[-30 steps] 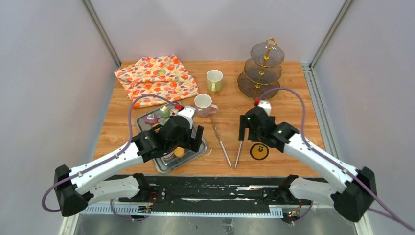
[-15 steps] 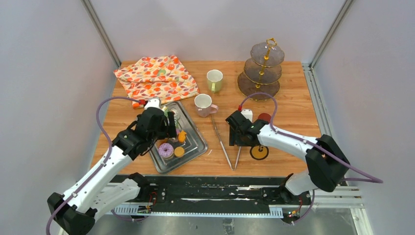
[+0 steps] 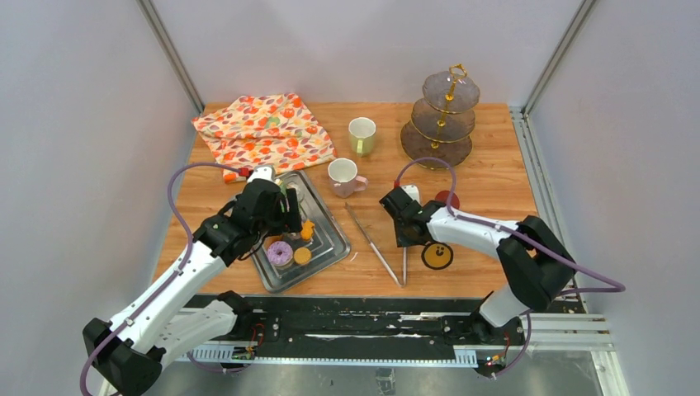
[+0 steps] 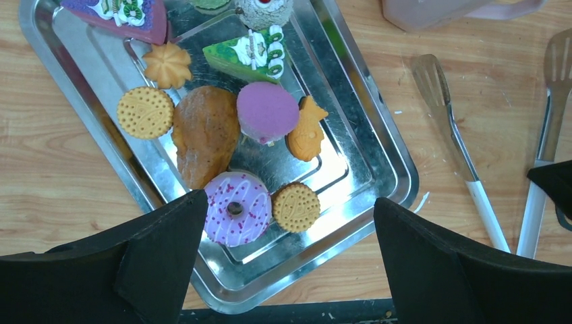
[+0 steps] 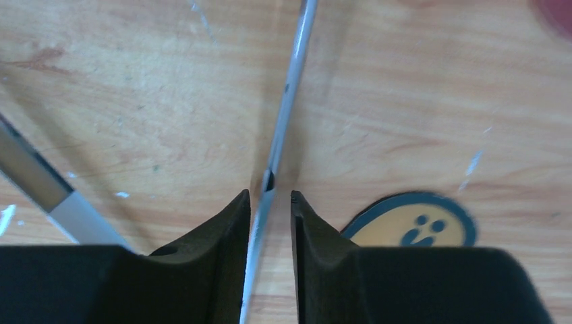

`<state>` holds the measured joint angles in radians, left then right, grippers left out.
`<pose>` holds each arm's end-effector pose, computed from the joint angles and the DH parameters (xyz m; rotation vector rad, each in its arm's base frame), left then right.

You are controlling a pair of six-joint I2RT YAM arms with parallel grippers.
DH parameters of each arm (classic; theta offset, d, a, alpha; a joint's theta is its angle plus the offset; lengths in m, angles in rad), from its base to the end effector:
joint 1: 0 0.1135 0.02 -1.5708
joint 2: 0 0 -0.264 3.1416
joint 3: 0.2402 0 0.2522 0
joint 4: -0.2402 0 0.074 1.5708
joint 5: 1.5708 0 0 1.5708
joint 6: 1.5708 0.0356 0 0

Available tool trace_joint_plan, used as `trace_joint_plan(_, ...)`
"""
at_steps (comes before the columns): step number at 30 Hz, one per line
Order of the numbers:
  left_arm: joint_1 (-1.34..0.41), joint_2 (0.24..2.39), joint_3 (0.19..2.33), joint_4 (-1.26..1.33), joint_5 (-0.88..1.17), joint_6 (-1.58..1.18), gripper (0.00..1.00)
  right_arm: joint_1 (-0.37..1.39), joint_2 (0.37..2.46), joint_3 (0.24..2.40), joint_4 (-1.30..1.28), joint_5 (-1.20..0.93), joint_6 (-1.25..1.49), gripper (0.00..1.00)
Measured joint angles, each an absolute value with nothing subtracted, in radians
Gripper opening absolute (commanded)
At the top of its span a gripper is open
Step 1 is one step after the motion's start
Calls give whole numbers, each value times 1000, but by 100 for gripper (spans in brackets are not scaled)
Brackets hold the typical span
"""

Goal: Serve the afternoon tea

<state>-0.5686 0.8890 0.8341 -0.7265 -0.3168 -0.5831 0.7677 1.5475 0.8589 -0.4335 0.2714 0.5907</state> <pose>0.1560 -0.0865 0.2890 -0.1703 2.3072 -0.2144 0.2139 0.1932 0.1705 -0.1505 2.6211 0.0974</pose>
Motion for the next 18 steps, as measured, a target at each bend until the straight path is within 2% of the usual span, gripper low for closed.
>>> trace_joint_plan(3,-569,889,834,-722,-313,-583,98,727,1534,859,-414,268,524,66)
trace_joint_plan(6,-569,889,834,-719,-303,-583,98,704,1489,859,-415,256,473,78)
trace_joint_plan(12,-569,889,834,-701,-276,-583,98,703,1313,822,-394,196,455,81)
trace_joint_plan(18,-568,897,834,-654,-224,-591,98,806,1208,735,-393,195,477,83)
